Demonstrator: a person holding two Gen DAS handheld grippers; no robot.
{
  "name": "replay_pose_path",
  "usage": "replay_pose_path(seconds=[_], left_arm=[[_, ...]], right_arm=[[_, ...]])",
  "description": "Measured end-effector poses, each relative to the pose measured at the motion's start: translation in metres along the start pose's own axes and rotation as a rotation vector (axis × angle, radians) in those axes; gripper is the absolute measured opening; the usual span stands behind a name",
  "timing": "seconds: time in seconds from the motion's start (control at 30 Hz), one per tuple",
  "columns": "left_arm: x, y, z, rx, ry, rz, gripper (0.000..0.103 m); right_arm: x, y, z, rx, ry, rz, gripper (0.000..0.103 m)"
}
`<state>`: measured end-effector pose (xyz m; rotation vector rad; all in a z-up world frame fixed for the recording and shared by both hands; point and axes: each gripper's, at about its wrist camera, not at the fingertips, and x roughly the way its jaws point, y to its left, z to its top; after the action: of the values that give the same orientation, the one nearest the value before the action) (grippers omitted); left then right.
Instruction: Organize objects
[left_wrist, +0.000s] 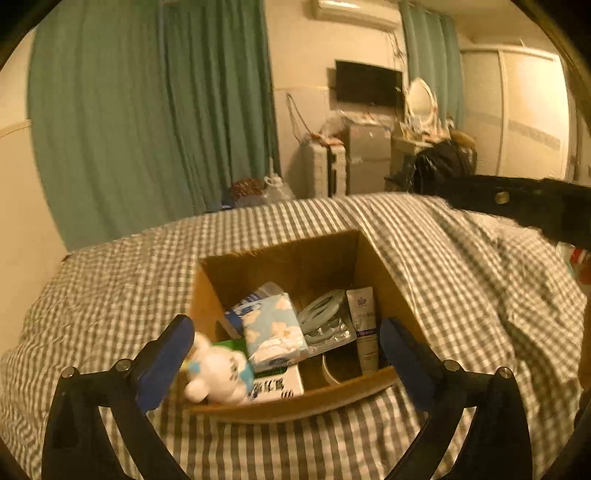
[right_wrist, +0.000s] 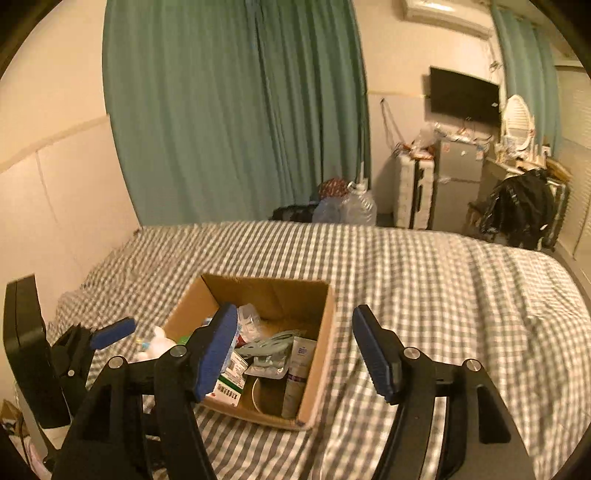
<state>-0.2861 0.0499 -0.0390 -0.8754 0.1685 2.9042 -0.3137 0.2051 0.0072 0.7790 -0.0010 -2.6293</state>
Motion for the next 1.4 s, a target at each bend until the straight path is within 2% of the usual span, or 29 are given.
replay_pose_path(seconds=[0.07, 0.23, 0.43, 0.53, 0.67, 0.83, 0.9, 1.0, 1.07, 1.2, 1.4], left_arm=[[-0.018, 0.002, -0.003, -0.01, -0.024, 0.014, 0.103], [-0.066, 0.009, -0.001, -0.008, -0.09, 0.058, 0.103], [-0.126, 0.04, 0.003, -0.098, -0.177, 0.079, 0.103], [-0.153, 0.055, 0.001, -0.152, -0.218, 0.106, 0.103], [-0.178, 0.062, 0.001, -0.148, -0.27, 0.17, 0.103], [-0.196, 0.059, -0.006, -0.171, -0.32, 0.19, 0.103], [-0.202, 0.057, -0.016, -0.223, -0.332, 0.203, 0.103], [-0.204, 0.052, -0.036, -0.271, -0.344, 0.183, 0.103], [-0.2, 0.048, -0.043, -0.252, -0.344, 0.194, 0.103], [-0.185, 0.034, -0.056, -0.168, -0.34, 0.213, 0.103], [-0.17, 0.022, -0.061, -0.153, -0.295, 0.196, 0.103]], right_arm=[[-0.025, -0.002, 0.001, 0.011, -0.028, -0.012, 0.073], [-0.087, 0.01, 0.0, -0.035, -0.116, -0.057, 0.081], [-0.153, 0.02, -0.005, -0.037, -0.241, -0.1, 0.101], [-0.175, 0.025, -0.015, -0.063, -0.285, -0.118, 0.103], [-0.192, 0.031, -0.029, -0.089, -0.325, -0.15, 0.103], [-0.198, 0.035, -0.041, -0.079, -0.363, -0.13, 0.103], [-0.196, 0.032, -0.054, -0.061, -0.372, -0.125, 0.103], [-0.186, 0.028, -0.078, -0.027, -0.366, -0.128, 0.103], [-0.174, 0.029, -0.094, -0.048, -0.37, -0.116, 0.103], [-0.15, 0.036, -0.108, -0.114, -0.338, -0.183, 0.103], [-0.134, 0.031, -0.118, -0.067, -0.282, -0.139, 0.103]])
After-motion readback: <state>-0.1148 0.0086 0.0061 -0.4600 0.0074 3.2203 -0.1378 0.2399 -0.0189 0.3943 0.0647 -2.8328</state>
